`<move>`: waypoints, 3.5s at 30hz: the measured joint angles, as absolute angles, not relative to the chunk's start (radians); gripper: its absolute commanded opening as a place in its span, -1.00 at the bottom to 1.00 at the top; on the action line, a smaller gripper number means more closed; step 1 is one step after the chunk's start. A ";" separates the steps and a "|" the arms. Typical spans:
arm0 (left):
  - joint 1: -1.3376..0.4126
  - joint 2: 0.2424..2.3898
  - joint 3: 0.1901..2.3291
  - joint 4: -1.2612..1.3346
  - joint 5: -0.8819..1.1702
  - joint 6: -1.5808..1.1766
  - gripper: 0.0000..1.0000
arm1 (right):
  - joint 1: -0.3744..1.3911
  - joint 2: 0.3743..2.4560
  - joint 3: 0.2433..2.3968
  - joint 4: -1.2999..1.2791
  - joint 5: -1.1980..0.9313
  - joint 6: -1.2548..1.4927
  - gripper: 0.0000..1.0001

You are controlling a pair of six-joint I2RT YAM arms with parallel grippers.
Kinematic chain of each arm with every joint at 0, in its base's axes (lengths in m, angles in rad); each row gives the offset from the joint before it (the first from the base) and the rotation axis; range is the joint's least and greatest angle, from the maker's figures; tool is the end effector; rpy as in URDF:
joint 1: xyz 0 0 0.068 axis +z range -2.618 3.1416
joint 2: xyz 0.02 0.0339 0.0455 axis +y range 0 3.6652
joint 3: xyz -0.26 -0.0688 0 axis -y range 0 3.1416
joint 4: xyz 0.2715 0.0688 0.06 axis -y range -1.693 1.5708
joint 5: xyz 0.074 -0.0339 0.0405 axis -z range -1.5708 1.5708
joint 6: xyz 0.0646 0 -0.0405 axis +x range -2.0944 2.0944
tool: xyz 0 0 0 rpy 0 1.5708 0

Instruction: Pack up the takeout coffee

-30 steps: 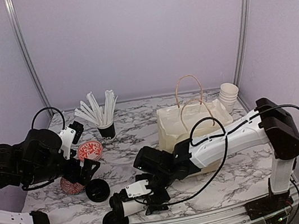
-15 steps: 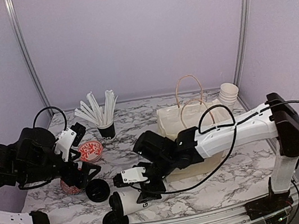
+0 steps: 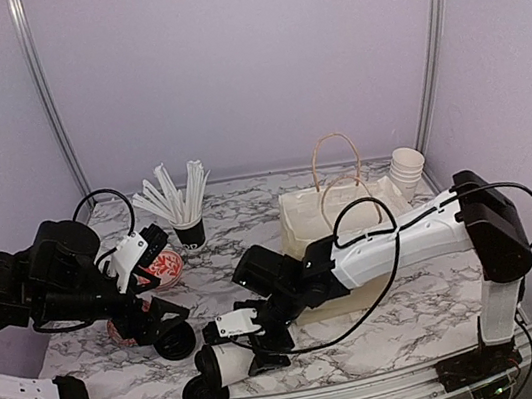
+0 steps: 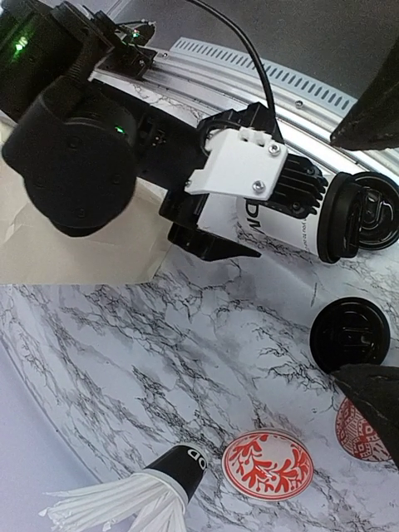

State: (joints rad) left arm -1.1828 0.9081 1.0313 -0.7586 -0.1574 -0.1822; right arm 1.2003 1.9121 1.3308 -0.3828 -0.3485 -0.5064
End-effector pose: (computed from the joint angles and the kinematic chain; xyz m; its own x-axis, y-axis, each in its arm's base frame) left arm 0.0975 -0.2119 0.3296 -0.3778 0.4514 -0.8084 0.8115 0.5819 -0.0543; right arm 0.1401 0.4216 0.1489 0.1990 -0.7467 -0.6347 -0.9721 -0.2325 -0.0312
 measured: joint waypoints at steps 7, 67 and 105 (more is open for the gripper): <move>-1.183 0.868 1.030 -0.759 -0.158 -0.183 0.81 | 1.223 1.970 1.332 -0.411 -0.339 -0.512 0.55; -1.183 1.014 1.148 -0.782 0.030 0.075 0.43 | 1.073 1.710 1.409 -0.454 -0.649 -0.527 0.46; -1.177 1.085 1.472 -0.859 -0.153 0.114 0.37 | 0.401 1.439 1.491 -0.801 -0.567 -0.562 0.20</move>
